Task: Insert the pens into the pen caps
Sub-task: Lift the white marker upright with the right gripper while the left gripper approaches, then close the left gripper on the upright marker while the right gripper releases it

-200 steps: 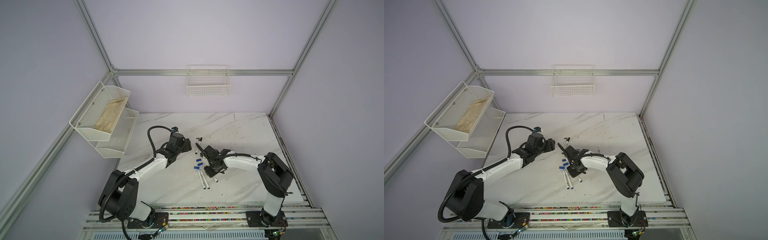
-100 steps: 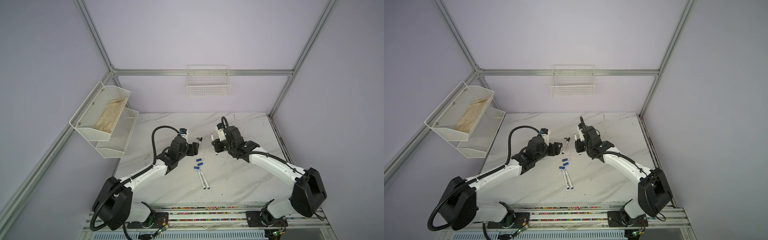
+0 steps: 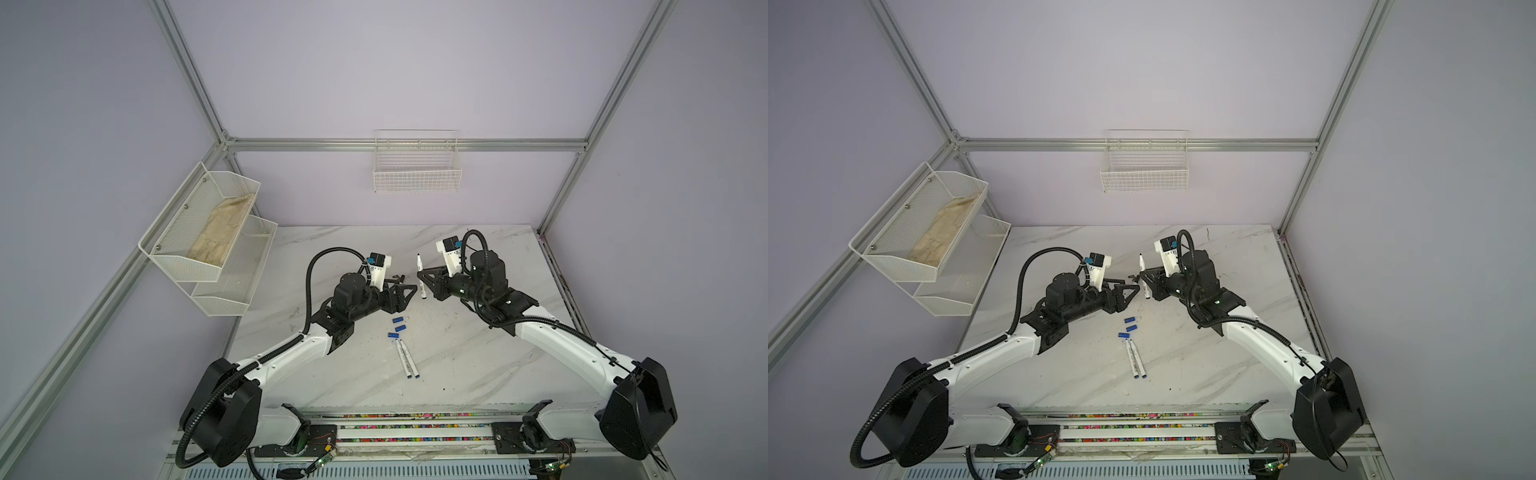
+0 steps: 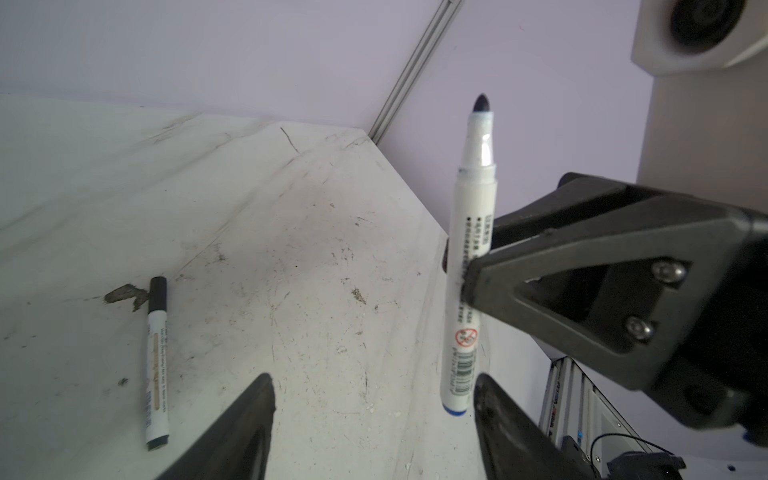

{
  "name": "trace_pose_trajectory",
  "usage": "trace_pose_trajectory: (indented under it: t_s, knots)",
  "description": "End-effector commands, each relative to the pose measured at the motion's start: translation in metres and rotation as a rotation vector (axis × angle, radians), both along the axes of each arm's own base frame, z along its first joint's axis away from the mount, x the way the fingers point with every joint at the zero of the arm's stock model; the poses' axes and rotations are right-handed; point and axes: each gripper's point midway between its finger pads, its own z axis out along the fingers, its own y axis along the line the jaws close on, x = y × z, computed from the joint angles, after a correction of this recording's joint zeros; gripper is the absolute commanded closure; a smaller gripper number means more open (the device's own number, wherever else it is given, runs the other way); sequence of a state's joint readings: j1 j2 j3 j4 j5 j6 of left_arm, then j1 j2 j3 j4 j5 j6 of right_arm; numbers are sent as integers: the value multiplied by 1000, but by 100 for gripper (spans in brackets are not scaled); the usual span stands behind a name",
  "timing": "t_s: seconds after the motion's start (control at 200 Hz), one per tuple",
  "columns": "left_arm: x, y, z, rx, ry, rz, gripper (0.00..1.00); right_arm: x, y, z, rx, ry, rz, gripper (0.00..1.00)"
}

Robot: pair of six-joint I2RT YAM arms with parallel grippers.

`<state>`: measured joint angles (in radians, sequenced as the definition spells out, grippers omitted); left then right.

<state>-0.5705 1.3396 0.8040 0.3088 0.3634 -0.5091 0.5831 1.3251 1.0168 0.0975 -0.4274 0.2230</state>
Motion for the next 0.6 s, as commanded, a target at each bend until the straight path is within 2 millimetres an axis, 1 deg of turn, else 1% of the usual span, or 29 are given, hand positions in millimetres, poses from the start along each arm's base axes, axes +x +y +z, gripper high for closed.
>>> trace_pose_trajectory:
  t_s: [0.0,0.07,0.155,0.22,0.23,0.24,0.255,0.4,0.545,0.595]
  knots:
    - [-14,-19,10,-37,-45,-140,28,-13,7,29,62,-73,91,100]
    - [-12,-24,12,-38,-46,-153,30,-19,12,28,66,-60,140,100]
    - [-9,-28,18,-42,-58,-158,33,-23,18,22,67,-24,187,100]
    - [-7,-29,27,-56,-84,-157,37,-26,21,18,62,-4,214,100]
    - [-7,-29,29,-59,-89,-157,38,-26,21,17,62,0,215,100]
    - [-3,-31,19,-49,-71,-157,38,-26,21,16,61,1,217,100]
    - [-2,-32,17,-46,-67,-156,39,-26,22,16,60,5,220,100]
    - [3,-36,27,-62,-96,-160,47,-29,22,11,54,24,233,100]
    - [7,-39,34,-74,-110,-161,61,-28,19,11,54,26,224,100]
    - [7,-39,38,-86,-119,-161,61,-27,18,10,54,29,217,100]
